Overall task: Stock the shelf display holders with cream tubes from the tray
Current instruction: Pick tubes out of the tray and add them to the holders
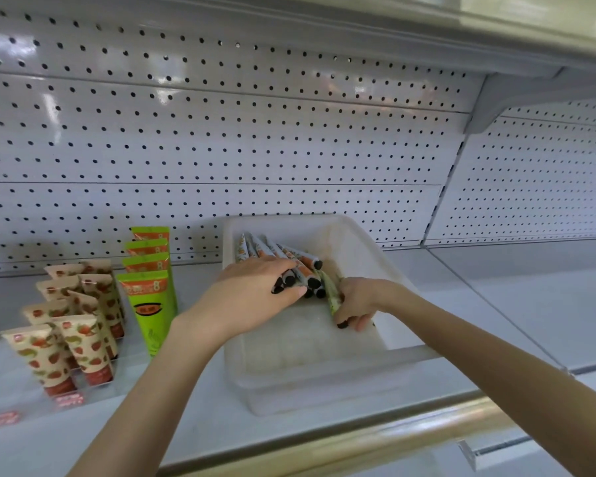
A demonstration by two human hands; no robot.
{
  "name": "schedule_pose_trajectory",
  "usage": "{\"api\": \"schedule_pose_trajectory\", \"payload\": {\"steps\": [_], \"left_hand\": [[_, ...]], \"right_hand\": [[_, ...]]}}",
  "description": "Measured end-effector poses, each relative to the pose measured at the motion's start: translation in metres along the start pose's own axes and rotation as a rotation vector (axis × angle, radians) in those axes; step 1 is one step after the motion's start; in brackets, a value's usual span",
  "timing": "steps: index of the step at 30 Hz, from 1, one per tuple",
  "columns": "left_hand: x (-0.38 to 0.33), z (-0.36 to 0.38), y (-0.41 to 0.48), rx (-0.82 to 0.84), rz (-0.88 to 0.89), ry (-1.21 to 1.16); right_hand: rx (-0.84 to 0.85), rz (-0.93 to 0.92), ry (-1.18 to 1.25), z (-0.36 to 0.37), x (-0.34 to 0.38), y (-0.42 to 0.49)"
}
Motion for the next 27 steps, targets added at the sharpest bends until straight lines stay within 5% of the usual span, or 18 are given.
{"api": "schedule_pose_trajectory", "payload": {"steps": [9, 16, 27], "left_hand": [[0.003, -0.001, -0.009, -0.032, -0.014, -0.059], [0.013, 0.002, -0.004, -0.073, -0.102, -0.16], [-0.008, -0.019, -0.011, -0.29, 0.152, -1.019]], "right_hand": [[-0.007, -0.123, 0.29, -0.007, -0.018, -0.031], [-0.029, -0.431, 0.663, -0.019, 0.001, -0.082], [0.101, -0.771, 0.816, -0.004, 0.048, -0.111]]}}
Point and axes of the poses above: each hand's wrist, its own y-axis towards the middle knuckle, its own z-axis out of the palm, x = y × z, the point moved 8 cm from there along y, towards the middle knuckle, and after that the axes turned 5 degrees about x, right-handed, at the moved point
